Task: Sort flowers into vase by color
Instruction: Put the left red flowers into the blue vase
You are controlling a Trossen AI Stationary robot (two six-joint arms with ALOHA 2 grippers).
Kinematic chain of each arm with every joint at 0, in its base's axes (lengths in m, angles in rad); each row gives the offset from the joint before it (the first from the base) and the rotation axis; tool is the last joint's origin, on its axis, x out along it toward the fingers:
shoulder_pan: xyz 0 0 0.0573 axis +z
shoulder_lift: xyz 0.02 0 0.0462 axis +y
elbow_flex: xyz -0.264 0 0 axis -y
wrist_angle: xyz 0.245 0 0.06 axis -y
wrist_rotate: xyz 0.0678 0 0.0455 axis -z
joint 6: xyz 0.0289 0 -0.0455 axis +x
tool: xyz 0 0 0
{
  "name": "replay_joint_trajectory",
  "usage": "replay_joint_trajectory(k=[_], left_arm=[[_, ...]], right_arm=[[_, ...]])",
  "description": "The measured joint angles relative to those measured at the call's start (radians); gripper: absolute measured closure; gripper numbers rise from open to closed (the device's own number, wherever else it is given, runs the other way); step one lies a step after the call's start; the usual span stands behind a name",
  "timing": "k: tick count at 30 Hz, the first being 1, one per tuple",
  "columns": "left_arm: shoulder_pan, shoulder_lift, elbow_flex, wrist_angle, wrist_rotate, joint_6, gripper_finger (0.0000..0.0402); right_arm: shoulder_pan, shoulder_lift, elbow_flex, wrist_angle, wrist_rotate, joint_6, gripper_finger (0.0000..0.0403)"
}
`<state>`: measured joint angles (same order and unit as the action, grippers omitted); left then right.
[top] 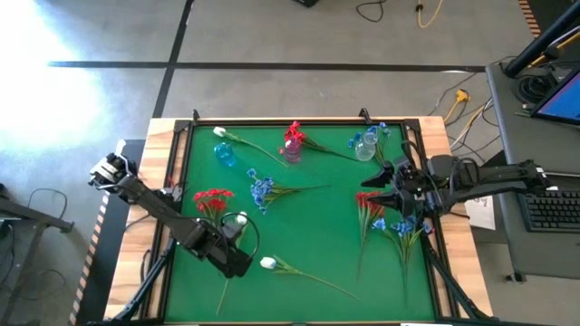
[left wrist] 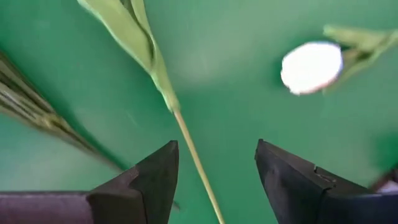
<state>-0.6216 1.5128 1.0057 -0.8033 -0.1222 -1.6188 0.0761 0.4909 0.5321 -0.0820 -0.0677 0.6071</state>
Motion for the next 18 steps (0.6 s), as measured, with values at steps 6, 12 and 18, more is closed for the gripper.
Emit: replay_joint_trajectory(k=[6, 12, 18], left_arm=[[0.006, 0.006, -0.005, -0.007, -0.005, 0.013, 0.0199], [0.005, -0.02, -0.002, -0.162, 0.087, -0.034, 0.0199], [-0.002, -0.031, -0.013, -0.195, 0.084, -0.05, 0.0199]], right_arm=[[0.0, 0.038, -0.002, -0.017, 0.117, -0.07, 0.0077], [-0.001, 0.056, -0.002, -0.011, 0.177, -0.086, 0.0077], [-0.001, 0.054, -0.002, -0.01, 0.202, -0.087, 0.0077]])
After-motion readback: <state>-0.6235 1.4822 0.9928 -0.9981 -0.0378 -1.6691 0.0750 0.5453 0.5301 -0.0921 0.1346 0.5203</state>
